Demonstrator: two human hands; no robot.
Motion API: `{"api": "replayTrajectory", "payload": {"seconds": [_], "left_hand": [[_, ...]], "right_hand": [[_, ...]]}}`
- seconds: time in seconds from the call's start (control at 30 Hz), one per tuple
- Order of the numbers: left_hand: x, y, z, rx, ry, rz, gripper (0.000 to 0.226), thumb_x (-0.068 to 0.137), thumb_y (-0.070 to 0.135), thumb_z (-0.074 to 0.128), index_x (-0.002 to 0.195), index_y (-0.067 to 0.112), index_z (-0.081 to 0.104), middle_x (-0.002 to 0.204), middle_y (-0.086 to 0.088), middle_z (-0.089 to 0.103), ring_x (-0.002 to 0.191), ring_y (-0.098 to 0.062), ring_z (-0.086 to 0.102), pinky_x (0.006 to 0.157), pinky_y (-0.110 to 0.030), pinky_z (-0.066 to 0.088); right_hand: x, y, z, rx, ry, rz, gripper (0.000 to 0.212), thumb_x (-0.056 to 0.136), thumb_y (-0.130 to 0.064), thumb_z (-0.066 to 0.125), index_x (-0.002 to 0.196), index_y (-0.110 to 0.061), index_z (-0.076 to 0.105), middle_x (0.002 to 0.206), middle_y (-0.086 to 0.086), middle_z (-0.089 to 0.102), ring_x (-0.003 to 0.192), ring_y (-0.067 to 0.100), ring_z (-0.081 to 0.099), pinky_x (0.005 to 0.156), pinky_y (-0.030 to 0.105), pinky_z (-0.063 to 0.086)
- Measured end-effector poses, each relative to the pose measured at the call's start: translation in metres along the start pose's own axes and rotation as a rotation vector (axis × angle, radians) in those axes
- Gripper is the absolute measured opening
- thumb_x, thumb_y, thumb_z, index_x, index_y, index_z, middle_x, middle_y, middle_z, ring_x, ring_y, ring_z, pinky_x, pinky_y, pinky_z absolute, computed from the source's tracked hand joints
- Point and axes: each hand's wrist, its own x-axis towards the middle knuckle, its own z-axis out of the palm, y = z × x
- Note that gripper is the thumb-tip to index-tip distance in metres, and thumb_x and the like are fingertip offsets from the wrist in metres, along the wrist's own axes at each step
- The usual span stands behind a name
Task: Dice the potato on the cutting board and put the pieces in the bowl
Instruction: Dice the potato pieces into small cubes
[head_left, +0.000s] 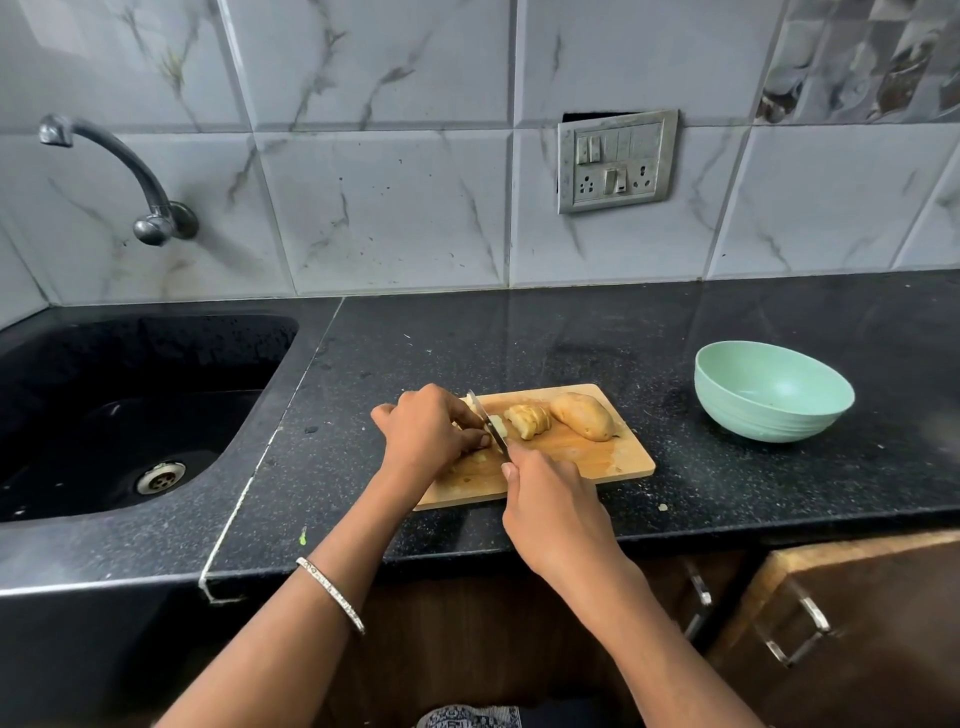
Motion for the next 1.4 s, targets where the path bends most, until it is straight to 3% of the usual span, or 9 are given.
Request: {"api": "replayTrajectory", "payload": {"seconds": [0.3, 0.47, 0.57, 0.67, 0.77, 1.0, 1.2, 1.4], "left_hand": [[-0.002, 0.001, 0.001, -0.016, 0.026, -0.003, 0.016, 0.073, 0.046, 0.081, 0.086, 0.038, 0.078, 0.088, 0.012, 0.072, 0.099, -0.014, 0.055, 0.080, -0.036, 0.021], [-0.005, 0.001, 0.004, 0.008, 0.076, 0.016, 0.015, 0.075, 0.047, 0.079, 0.086, 0.037, 0.077, 0.092, 0.012, 0.073, 0.103, -0.018, 0.058, 0.082, -0.037, 0.022], [-0.006, 0.002, 0.002, 0.023, 0.068, 0.019, 0.015, 0.076, 0.047, 0.079, 0.085, 0.036, 0.077, 0.091, 0.012, 0.073, 0.102, -0.017, 0.059, 0.086, -0.039, 0.023], [-0.009, 0.003, -0.002, 0.027, 0.072, 0.015, 0.012, 0.078, 0.044, 0.078, 0.085, 0.034, 0.077, 0.090, 0.012, 0.073, 0.100, -0.017, 0.060, 0.084, -0.037, 0.022], [-0.012, 0.002, -0.008, 0.006, 0.072, 0.010, 0.010, 0.080, 0.039, 0.077, 0.089, 0.034, 0.077, 0.092, 0.012, 0.072, 0.099, -0.016, 0.060, 0.083, -0.035, 0.022], [-0.008, -0.003, -0.019, -0.097, 0.090, 0.023, 0.008, 0.087, 0.029, 0.069, 0.093, 0.032, 0.074, 0.077, 0.018, 0.063, 0.096, -0.013, 0.063, 0.088, -0.038, 0.035], [0.001, -0.010, -0.021, -0.104, 0.037, 0.023, 0.021, 0.091, 0.021, 0.061, 0.104, 0.034, 0.071, 0.104, 0.013, 0.071, 0.109, -0.015, 0.061, 0.096, -0.046, 0.044], [0.003, -0.016, -0.019, -0.008, -0.115, 0.045, 0.030, 0.095, 0.025, 0.057, 0.120, 0.042, 0.062, 0.129, 0.011, 0.062, 0.126, -0.020, 0.051, 0.098, -0.048, 0.036]], "right_hand": [[0.010, -0.004, 0.005, 0.042, -0.035, 0.028, 0.031, 0.108, -0.028, 0.038, 0.136, -0.022, 0.050, 0.124, 0.008, 0.059, 0.113, 0.029, 0.057, 0.079, 0.038, 0.046], [0.002, 0.002, 0.002, 0.061, -0.044, 0.005, 0.031, 0.109, -0.030, 0.036, 0.131, -0.019, 0.055, 0.112, 0.004, 0.059, 0.094, 0.021, 0.053, 0.074, 0.036, 0.046], [-0.005, 0.007, -0.004, 0.054, -0.062, 0.005, 0.030, 0.108, -0.030, 0.037, 0.129, -0.021, 0.056, 0.116, 0.005, 0.062, 0.103, 0.025, 0.059, 0.078, 0.037, 0.049], [-0.009, 0.016, -0.012, 0.035, -0.060, -0.009, 0.023, 0.107, -0.033, 0.037, 0.103, -0.025, 0.058, 0.094, -0.001, 0.060, 0.089, 0.023, 0.059, 0.069, 0.039, 0.048], [-0.008, 0.022, -0.019, 0.063, 0.009, -0.032, 0.026, 0.107, -0.034, 0.037, 0.112, -0.026, 0.061, 0.090, -0.003, 0.060, 0.084, 0.021, 0.059, 0.059, 0.035, 0.039], [0.002, 0.024, -0.019, 0.003, 0.033, 0.020, 0.025, 0.107, -0.031, 0.037, 0.116, -0.025, 0.059, 0.099, 0.002, 0.061, 0.093, 0.026, 0.059, 0.070, 0.036, 0.043], [-0.001, 0.016, -0.003, 0.044, -0.011, -0.008, 0.023, 0.107, -0.032, 0.038, 0.107, -0.021, 0.059, 0.094, -0.001, 0.061, 0.088, 0.024, 0.058, 0.068, 0.036, 0.044], [-0.003, 0.017, -0.006, 0.138, -0.082, -0.037, 0.032, 0.107, -0.035, 0.038, 0.130, -0.031, 0.060, 0.111, -0.001, 0.066, 0.104, 0.024, 0.061, 0.080, 0.037, 0.048]]}}
